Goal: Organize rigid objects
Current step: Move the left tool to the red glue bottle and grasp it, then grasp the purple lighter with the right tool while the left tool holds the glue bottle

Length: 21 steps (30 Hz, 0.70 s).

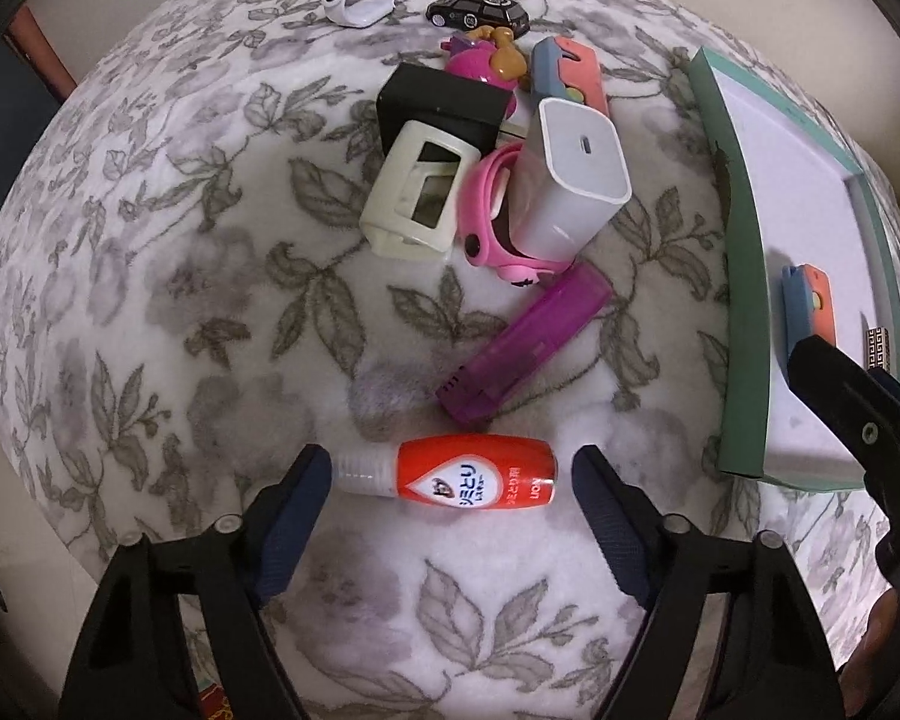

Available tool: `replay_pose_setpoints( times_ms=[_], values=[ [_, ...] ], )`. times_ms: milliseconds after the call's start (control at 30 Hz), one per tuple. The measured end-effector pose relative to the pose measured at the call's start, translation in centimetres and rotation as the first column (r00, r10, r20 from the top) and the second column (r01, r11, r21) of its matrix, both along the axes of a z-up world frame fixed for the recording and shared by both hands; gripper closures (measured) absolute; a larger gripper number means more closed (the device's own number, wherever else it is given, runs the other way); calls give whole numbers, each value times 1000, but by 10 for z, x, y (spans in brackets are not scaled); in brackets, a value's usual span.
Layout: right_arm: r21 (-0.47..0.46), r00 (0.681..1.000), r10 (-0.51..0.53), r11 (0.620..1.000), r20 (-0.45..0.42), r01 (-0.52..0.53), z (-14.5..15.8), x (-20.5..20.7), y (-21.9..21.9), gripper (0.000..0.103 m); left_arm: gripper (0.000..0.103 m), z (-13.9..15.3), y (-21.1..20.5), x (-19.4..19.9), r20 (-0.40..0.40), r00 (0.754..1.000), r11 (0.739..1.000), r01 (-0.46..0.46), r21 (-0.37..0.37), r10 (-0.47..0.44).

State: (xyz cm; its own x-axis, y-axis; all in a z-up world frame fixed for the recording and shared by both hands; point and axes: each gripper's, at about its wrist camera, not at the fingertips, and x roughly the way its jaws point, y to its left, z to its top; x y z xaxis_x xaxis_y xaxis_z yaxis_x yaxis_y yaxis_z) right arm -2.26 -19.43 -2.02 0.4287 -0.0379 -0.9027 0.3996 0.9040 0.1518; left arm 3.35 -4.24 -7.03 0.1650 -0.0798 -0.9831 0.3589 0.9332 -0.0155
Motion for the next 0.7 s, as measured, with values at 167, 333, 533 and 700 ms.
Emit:
replay_pose_setpoints(
  times_ms=[167,333,533,700],
  values=[
    [13,999,47,999,21,-47,2,9,13,2,26,4,15,3,-1,1000,1000,1,-8,-1],
    [53,995,96,994,39,-98,-1,20,28,2,26,9,37,5,-4,999,999,-39,-21,39],
    [49,986,157,986,50,-159,-3,29,48,2,26,10,69,19,22,988,988,-155,6,155],
    [42,980,196,979,42,-198,-8,35,58,2,26,10,102,32,33,963,964,-267,14,266]
  ],
)
